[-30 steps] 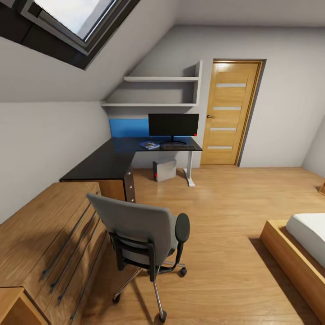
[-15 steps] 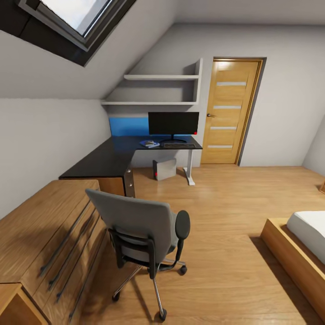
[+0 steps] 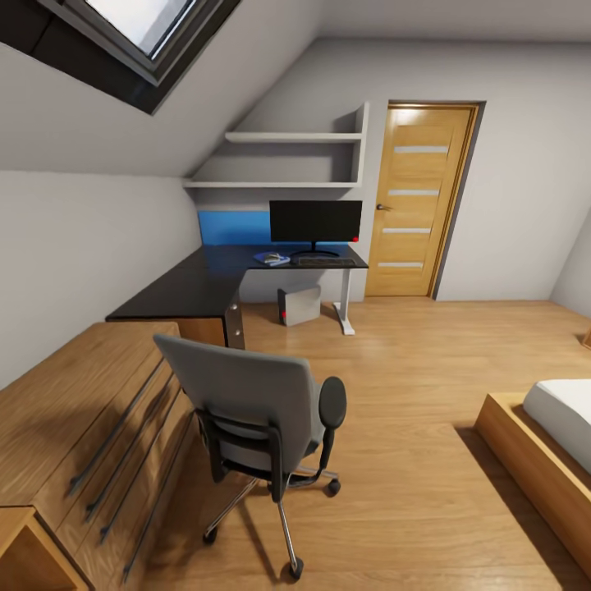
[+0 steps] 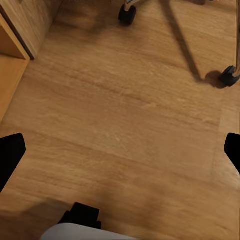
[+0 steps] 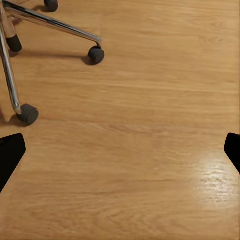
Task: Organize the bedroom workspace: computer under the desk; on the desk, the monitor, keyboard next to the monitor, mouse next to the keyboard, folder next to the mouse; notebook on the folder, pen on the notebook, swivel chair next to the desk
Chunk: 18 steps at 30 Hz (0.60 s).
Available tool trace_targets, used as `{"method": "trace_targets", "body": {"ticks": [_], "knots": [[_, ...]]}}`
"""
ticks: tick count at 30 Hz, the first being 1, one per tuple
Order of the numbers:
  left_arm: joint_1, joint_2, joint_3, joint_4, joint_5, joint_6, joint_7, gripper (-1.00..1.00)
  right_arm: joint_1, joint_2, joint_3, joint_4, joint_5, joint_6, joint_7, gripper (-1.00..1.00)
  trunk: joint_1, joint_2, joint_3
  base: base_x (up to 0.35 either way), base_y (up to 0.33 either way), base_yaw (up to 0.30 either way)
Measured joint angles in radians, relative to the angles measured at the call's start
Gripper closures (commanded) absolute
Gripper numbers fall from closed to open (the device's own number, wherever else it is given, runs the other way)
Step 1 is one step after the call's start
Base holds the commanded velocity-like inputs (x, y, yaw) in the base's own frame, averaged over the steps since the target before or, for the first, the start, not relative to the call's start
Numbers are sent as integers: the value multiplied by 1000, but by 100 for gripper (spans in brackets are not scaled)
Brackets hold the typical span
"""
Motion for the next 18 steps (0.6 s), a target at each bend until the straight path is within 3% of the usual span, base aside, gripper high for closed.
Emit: {"method": "trace_targets", "body": {"ticks": [7,10,14,15,18], "knots": [[0,-2,0,-53,0,13,8,-100,0,4,4,-3,-1,0,2,-100,27,-49,-22,0,0,0],[-1,-2,0,-104,0,51,11,-100,0,5,1,-5,-2,0,1,-100,38,-70,-31,0,0,0],[-1,-2,0,-202,-3,176,13,-100,-1,6,-1,-31,0,0,-1,-100,54,-98,-44,0,0,0],[-1,-2,0,-251,-4,243,13,-100,-1,6,-1,-63,0,4,-2,-100,58,-105,-47,0,0,0],[-1,-1,0,-331,-7,341,13,-100,-1,6,-3,-127,-2,28,-7,-100,69,-126,-56,0,0,0]]}}
